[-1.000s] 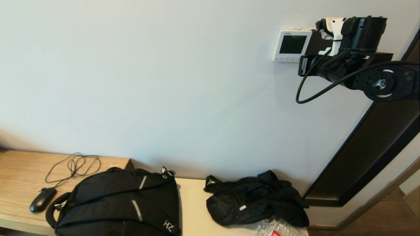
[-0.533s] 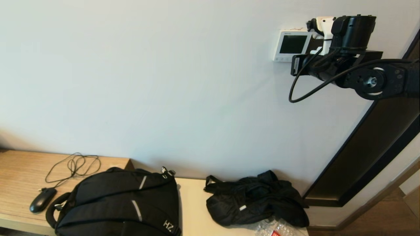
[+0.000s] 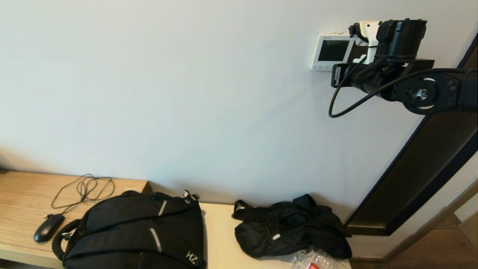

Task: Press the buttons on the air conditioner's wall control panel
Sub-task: Turn on the central air conditioner

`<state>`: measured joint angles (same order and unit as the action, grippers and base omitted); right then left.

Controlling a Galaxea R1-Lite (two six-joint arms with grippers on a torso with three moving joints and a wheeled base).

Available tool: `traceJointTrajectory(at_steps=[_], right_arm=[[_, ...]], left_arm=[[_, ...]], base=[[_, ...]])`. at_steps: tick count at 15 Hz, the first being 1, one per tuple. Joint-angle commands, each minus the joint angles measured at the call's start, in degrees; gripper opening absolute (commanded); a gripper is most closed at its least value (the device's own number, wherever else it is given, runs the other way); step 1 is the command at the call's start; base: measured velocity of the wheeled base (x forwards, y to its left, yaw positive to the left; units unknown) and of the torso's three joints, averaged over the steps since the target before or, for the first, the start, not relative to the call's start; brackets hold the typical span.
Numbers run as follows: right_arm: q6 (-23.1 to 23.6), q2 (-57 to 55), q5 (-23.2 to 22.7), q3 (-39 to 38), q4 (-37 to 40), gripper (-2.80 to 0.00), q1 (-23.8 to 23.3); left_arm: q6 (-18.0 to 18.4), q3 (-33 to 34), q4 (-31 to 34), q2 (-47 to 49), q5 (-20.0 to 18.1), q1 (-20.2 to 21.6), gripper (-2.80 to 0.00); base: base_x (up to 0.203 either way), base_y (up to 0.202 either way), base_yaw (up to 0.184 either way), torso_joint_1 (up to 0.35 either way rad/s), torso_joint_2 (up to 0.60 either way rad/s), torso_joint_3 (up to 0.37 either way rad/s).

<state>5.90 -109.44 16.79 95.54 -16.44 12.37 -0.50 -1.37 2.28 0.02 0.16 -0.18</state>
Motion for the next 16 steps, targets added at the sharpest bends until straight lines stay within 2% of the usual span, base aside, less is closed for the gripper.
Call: traceJointTrajectory(at_steps=[1, 16], right_arm=[[0.1, 0.8, 0.1, -0.3, -0.1, -2.8, -0.1], [0.5, -2.1, 0.1, 1.8, 0.2, -2.8, -1.4]], left_arm=[[0.0, 0.0, 0.0, 0.0, 0.0, 0.0, -2.8], [0.0, 0.0, 0.0, 0.0, 0.0, 0.0, -2.8]], base=[[0.0, 0.0, 0.0, 0.0, 0.0, 0.0], [0.0, 0.0, 0.0, 0.0, 0.0, 0.0]])
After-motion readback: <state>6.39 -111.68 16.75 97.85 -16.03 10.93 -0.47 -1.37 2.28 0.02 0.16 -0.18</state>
